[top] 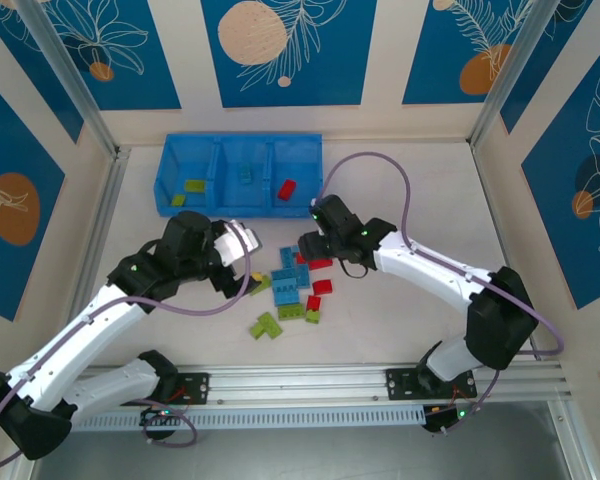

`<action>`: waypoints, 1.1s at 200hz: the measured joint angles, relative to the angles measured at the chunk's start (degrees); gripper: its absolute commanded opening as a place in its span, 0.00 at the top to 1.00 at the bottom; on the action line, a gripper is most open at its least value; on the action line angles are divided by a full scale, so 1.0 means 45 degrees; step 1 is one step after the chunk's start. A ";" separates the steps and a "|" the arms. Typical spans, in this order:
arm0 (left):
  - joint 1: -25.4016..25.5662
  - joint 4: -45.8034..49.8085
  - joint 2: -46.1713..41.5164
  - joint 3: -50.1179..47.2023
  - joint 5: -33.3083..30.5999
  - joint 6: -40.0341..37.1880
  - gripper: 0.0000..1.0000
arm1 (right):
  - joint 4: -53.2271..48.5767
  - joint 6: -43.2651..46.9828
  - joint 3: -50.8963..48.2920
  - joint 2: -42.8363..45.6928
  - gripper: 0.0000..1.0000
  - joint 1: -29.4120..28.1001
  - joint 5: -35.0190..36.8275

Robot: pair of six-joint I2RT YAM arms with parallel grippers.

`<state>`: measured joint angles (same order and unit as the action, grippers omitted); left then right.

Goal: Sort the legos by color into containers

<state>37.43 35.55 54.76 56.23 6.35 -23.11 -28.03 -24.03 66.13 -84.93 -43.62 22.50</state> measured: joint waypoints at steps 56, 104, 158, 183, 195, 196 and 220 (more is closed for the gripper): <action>-0.0005 -0.0801 -0.0291 -0.0588 -0.1195 -0.0243 0.00 | 0.1413 0.1724 0.5799 -0.5440 0.45 0.0588 0.1064; -0.0005 -0.1064 -0.0291 -0.0797 -0.1705 -0.0345 0.00 | -0.0267 0.2647 1.1225 -1.0375 0.33 0.1608 0.1336; -0.0015 -0.1156 -0.0301 -0.0821 -0.2098 -0.0568 0.00 | -0.1389 0.2987 1.3012 -1.1089 0.23 0.1831 0.1297; -0.0015 -0.1205 -0.0301 -0.0826 -0.2108 -0.0563 0.00 | -0.1656 0.3031 1.2949 -1.0875 0.22 0.1651 0.1282; -0.0015 -0.1326 -0.0301 -0.0860 -0.2176 -0.0534 0.00 | -0.1729 0.3026 1.2658 -1.0467 0.22 0.1593 0.1229; -0.0015 -0.1341 -0.0301 -0.0865 -0.2195 -0.0520 0.00 | -0.1729 0.3026 1.2628 -1.0428 0.22 0.1588 0.1229; -0.0015 -0.1511 -0.0204 -0.0894 -0.2667 0.0165 0.01 | -0.1933 0.2788 1.1234 -0.8646 0.23 0.1564 0.0971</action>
<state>37.36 28.75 53.84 52.21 -5.65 -22.37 -36.73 -11.49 116.68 -123.83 -36.58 26.87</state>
